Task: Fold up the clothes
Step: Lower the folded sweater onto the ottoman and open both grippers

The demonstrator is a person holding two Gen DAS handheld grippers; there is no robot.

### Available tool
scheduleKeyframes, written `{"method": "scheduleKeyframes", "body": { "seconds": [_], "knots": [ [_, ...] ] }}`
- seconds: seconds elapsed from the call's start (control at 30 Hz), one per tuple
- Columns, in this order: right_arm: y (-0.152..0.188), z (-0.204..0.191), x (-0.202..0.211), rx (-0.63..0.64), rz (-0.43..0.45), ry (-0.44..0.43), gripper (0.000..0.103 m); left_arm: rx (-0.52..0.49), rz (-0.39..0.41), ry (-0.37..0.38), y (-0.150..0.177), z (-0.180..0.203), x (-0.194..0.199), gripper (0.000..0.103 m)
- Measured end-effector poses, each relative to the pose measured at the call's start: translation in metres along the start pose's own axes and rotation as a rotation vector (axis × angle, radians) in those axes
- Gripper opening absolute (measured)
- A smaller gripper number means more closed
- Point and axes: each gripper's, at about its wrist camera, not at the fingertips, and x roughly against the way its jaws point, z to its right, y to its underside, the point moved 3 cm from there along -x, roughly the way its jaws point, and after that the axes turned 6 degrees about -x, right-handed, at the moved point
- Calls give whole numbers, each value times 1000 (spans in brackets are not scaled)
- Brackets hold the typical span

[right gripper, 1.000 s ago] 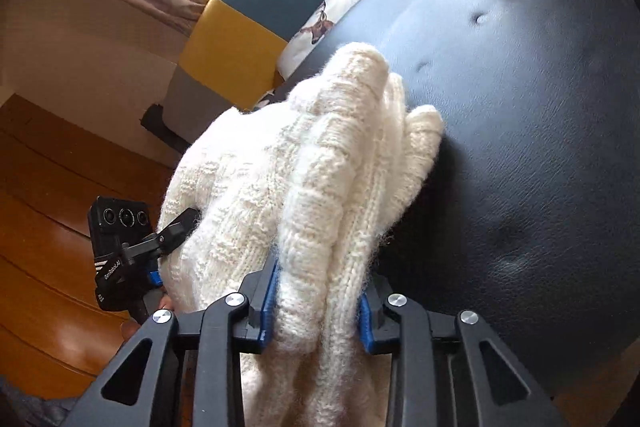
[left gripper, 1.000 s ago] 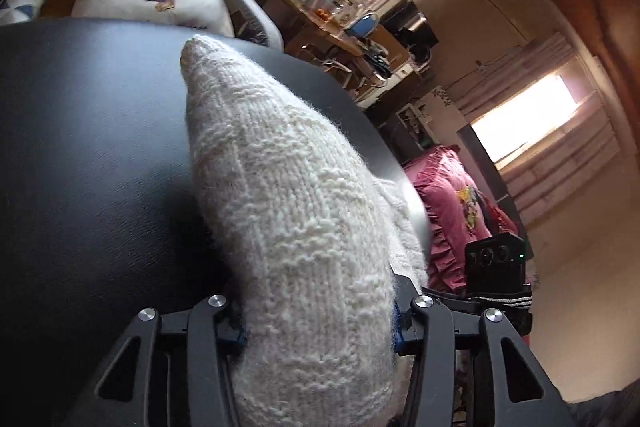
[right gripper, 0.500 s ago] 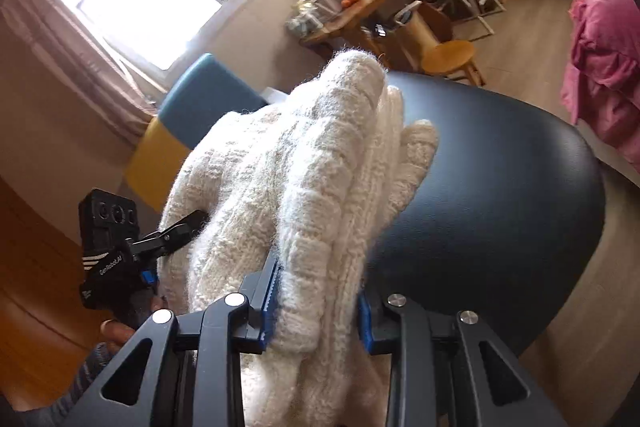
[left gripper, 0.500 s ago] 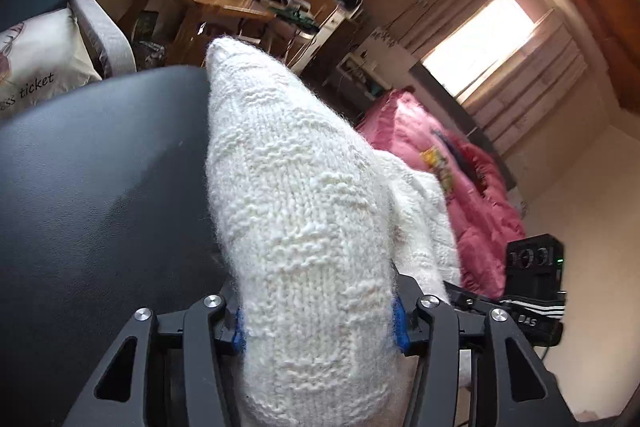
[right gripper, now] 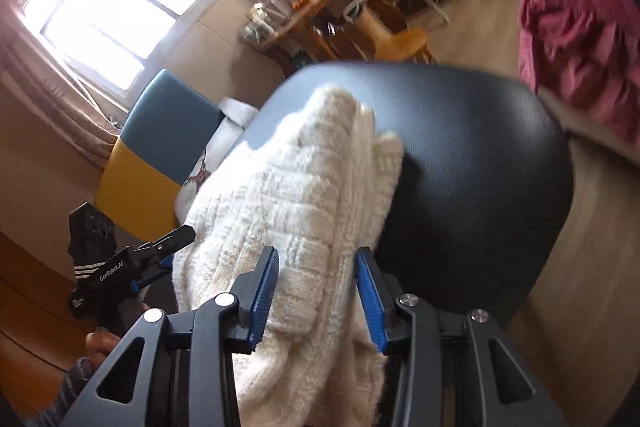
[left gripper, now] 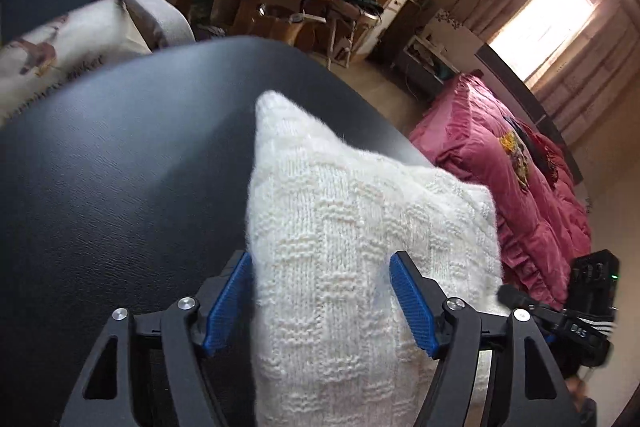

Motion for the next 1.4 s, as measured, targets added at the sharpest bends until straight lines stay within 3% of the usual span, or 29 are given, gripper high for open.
{"method": "scheduleKeyframes", "body": {
  "seconds": [0.07, 0.13, 0.23, 0.3, 0.4, 0.47, 0.53, 0.63, 0.77, 0.83, 0.87, 1.0, 1.1, 1.4],
  "knots": [
    [0, -25, 16, 158, 60, 17, 41, -18, 76, -14, 0, 4, 19, 78],
    [7, -51, 22, 288, 69, 21, 41, -32, 117, 37, 7, 10, 36, 79],
    [24, -83, 5, 415, 17, 40, 40, -107, 116, 68, 18, 31, 41, 79],
    [37, -89, -9, 466, -35, 70, 39, -134, 73, 80, 27, 49, 26, 79],
    [65, -57, -24, 500, -145, 184, 35, -167, 0, 60, 34, 76, -7, 78],
    [80, -33, -36, 493, -177, 222, 33, -173, -39, 43, 47, 73, -20, 78],
    [83, -25, -32, 487, -128, 178, 33, -210, -29, 4, 59, 76, -24, 78],
    [83, -27, -31, 477, -117, 183, 32, -240, -19, -20, 64, 84, -22, 85],
    [81, -33, -20, 434, -96, 165, 34, -179, 25, -26, 61, 82, 1, 86],
    [75, -40, -8, 374, -78, 151, 35, -149, 66, -18, 59, 81, 21, 93],
    [72, -47, 0, 372, -53, 152, 35, -141, 85, -41, 59, 81, 31, 97],
    [67, -84, 26, 443, 55, 240, 40, -142, 122, -223, 58, 85, 67, 99],
    [69, -107, 25, 480, 56, 335, 40, -127, 139, -327, 60, 88, 85, 103],
    [77, -137, 6, 514, 40, 328, 40, -111, 158, -418, 70, 92, 119, 103]
  ]
}}
